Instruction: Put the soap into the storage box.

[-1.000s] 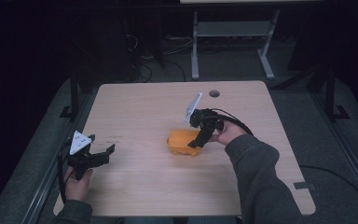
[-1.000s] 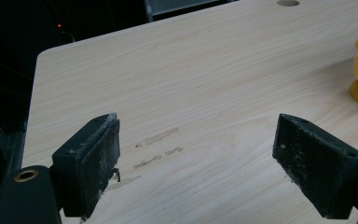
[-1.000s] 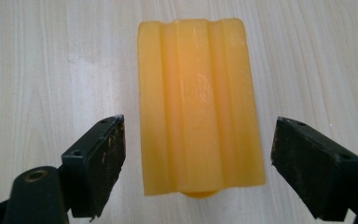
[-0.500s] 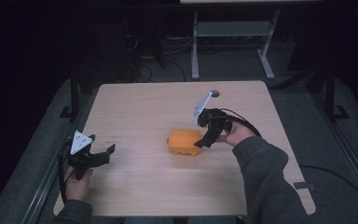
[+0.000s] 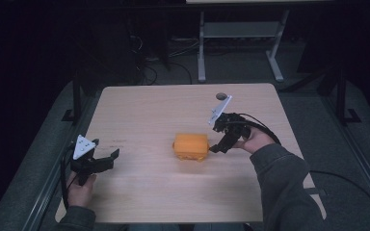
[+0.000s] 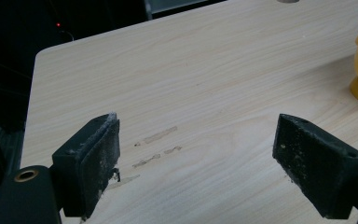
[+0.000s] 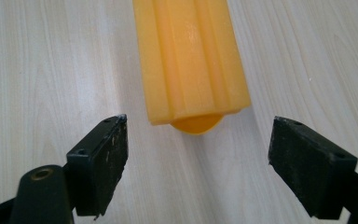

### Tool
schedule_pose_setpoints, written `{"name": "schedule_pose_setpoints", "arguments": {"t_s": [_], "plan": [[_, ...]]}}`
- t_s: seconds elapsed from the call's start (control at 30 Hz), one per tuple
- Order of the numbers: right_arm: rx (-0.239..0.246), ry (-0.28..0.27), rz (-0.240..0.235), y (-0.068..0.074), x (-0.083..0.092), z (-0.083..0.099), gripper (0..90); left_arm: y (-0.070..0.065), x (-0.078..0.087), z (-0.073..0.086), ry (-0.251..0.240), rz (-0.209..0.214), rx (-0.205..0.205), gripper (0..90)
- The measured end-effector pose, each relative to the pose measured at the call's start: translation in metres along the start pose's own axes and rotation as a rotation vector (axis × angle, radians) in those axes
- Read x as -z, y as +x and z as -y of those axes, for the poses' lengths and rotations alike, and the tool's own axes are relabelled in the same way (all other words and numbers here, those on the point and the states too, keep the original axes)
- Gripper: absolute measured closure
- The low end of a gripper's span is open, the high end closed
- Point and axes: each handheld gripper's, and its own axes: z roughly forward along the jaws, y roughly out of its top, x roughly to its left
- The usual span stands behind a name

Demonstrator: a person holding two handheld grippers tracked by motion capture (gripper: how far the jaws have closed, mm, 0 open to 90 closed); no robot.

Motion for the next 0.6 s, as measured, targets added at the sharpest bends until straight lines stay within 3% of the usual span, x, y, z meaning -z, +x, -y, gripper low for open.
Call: {"name": "schedule_pose_setpoints", "arguments": {"t_s": [0.6], "plan": [[-0.026,-0.022,0.026,0.005,0.015,0.020,19.5,0.000,0.000,0.000,-0.001,0.000,-0.001,14.2]]}}
